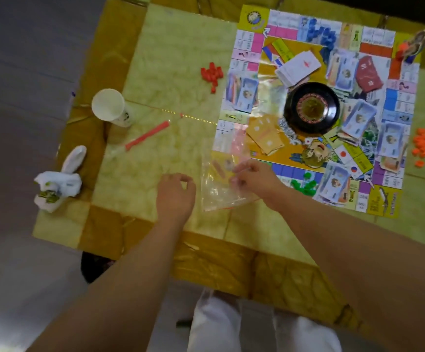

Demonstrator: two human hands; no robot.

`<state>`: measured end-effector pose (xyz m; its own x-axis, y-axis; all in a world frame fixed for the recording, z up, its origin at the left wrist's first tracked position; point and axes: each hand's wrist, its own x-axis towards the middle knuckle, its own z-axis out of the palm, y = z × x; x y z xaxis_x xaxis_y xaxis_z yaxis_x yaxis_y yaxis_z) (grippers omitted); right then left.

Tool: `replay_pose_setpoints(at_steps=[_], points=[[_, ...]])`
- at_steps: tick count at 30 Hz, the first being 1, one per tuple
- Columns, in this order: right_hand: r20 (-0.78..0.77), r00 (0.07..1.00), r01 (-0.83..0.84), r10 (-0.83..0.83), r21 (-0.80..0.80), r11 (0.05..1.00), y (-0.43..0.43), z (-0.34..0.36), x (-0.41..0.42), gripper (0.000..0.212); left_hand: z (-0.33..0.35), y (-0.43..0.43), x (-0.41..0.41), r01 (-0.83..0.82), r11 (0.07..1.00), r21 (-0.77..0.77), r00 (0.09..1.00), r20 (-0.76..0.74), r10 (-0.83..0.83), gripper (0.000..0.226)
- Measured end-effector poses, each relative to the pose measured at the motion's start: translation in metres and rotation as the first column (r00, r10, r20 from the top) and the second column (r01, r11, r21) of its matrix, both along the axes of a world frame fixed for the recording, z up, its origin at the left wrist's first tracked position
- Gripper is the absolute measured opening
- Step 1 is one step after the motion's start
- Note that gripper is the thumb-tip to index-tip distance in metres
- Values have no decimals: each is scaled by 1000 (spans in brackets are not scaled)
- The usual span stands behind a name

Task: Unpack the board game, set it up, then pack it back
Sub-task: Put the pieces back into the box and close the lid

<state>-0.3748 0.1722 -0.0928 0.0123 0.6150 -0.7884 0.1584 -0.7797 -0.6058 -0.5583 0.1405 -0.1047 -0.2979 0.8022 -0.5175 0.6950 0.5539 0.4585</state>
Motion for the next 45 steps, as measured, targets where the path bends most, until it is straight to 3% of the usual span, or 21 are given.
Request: replay_pose_setpoints(at_steps=[3, 6, 10, 14, 18, 22, 25, 28, 31, 33, 36, 39, 42, 45], points=[[-1, 999, 36, -36, 41, 999, 18, -6, -28, 25, -5, 26, -38, 181, 983, 42, 965, -202, -169, 30], [1, 996, 90, -90, 54, 994, 34, -18, -48, 28, -17, 55, -62, 252, 968, -2, 930, -275, -243, 39], [26, 990, 139, -140, 29, 990, 47, -30, -64, 26, -34, 77, -79, 229, 968, -105, 946, -211, -247, 43], [-49, 964, 258, -259, -26, 966, 61, -36, -81, 20, -42, 75, -87, 190, 979, 74, 976, -121, -180, 40], [-160, 912, 356, -379, -152, 922, 71, -38, -99, 18, -45, 66, -98, 36, 994, 103, 986, 161, -52, 27], [-331, 872, 295, -361, -231, 927, 73, -36, -119, 14, -23, 59, -102, -220, 973, -69, 827, 516, 223, 27], [-462, 830, 224, -314, -240, 945, 76, -34, -137, 19, -9, 57, -105, -249, 965, -81, 733, 635, 242, 27], [-479, 852, 150, -211, -162, 975, 81, -31, -150, 24, 0, 56, -107, -255, 961, -109, 674, 693, 258, 34], [-375, 916, 120, -141, -81, 990, 87, -27, -155, 21, 1, 57, -109, -326, 942, -84, 718, 626, 304, 21], [-315, 924, 195, -216, -99, 976, 92, -26, -156, 28, -1, 61, -116, -405, 908, 104, 829, 462, 317, 16], [-160, 961, 219, -227, -70, 973, 101, -28, -156, 30, -1, 72, -131, -282, 880, 383, 956, 191, 224, 44], [150, 984, 106, -101, -21, 994, 105, -29, -156, 37, -2, 89, -136, -113, 938, 329, 992, 83, 91, 64], [385, 922, -82, 39, 96, 992, 110, -27, -155, 37, -8, 101, -137, -68, 972, 227, 997, -31, 77, 40], [532, 820, -332, 210, 143, 932, 115, -24, -157, 8, -5, 95, -132, -101, 961, 256, 988, -90, 127, 27]])
